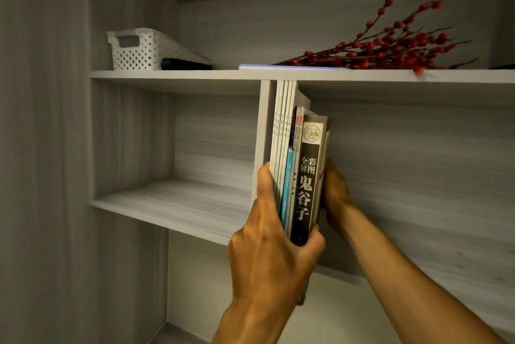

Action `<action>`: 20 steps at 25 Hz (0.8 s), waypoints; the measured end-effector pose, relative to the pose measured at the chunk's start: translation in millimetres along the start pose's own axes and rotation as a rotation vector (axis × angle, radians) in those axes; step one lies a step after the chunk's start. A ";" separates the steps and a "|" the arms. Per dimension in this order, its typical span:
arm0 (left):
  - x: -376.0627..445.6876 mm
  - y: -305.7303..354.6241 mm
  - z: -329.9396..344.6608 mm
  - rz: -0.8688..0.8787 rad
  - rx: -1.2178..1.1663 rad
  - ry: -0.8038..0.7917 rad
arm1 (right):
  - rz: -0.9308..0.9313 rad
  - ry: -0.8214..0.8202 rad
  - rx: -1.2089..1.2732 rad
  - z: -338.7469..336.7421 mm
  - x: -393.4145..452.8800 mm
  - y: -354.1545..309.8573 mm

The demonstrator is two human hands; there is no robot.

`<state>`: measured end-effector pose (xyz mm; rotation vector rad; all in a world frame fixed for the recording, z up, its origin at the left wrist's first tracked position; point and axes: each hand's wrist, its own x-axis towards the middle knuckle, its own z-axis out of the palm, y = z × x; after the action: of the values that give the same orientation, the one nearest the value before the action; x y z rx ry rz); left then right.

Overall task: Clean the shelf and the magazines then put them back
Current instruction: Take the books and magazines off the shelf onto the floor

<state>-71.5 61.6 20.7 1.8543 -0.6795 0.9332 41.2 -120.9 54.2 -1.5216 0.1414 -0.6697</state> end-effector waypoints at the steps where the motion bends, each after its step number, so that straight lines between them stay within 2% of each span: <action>1: -2.7 -0.7 -6.7 0.008 -0.013 0.002 | -0.014 -0.026 0.000 0.5 -1.6 -0.6; 7: -9.9 -25.9 -46.5 0.006 -0.185 -0.005 | -0.099 -0.119 0.190 22.9 -26.4 -4.7; 14: -25.1 -46.3 -107.9 0.021 -0.329 -0.068 | -0.105 -0.245 0.245 38.0 -86.0 -21.1; 17: -36.0 -43.1 -129.0 0.021 -0.281 -0.139 | -0.056 -0.240 0.283 40.5 -115.7 -7.3; 20: -55.7 -39.8 -150.5 -0.049 -0.330 -0.225 | 0.032 -0.208 0.272 39.5 -155.0 1.6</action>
<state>-119.9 218.1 -1.2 1.6828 -0.8644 0.5457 -65.5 -11.6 6.6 -1.3140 -0.0804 -0.4800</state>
